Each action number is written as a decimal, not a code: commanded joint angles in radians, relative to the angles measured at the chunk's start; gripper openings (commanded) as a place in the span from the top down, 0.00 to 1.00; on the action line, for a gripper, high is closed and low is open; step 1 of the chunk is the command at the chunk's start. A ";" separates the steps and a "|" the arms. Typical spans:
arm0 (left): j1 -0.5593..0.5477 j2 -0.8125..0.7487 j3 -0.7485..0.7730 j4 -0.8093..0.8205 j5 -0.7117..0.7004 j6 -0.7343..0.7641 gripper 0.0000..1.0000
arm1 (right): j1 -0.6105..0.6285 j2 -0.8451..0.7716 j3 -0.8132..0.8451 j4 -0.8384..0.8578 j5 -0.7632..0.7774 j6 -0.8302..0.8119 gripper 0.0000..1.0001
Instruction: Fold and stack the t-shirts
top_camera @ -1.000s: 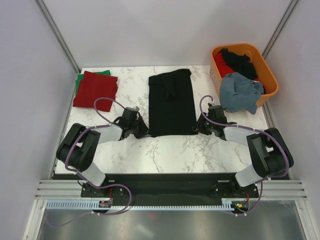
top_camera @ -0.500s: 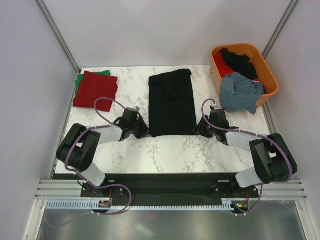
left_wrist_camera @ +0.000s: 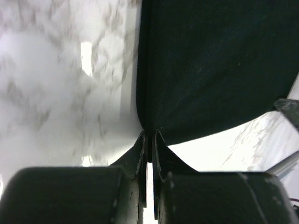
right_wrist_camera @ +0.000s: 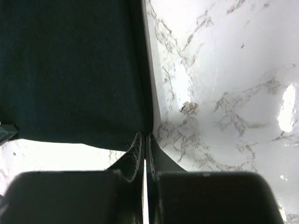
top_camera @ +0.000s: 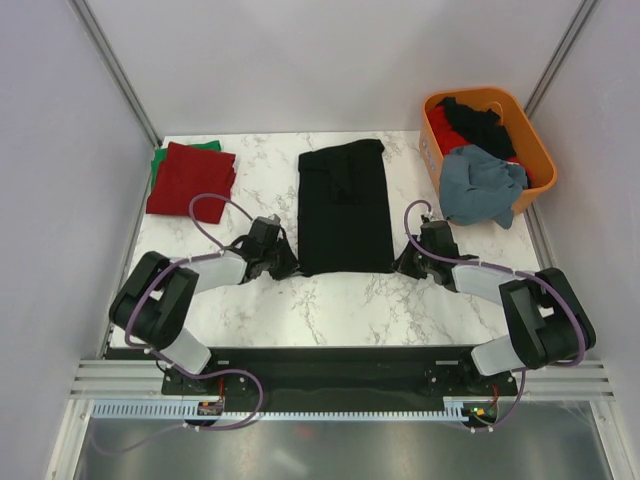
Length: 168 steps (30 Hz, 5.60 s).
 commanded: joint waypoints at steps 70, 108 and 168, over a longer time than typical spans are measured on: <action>0.125 0.354 0.893 -0.794 -0.237 0.281 0.64 | -0.048 0.554 1.152 -0.816 0.117 -0.136 0.91; -0.196 -0.059 0.042 -0.342 -0.146 0.008 0.30 | 0.027 -0.041 0.015 -0.262 -0.167 -0.007 0.62; 0.200 0.124 0.347 -0.174 0.090 0.264 0.98 | 0.563 -0.722 -0.356 -0.038 0.118 0.296 0.05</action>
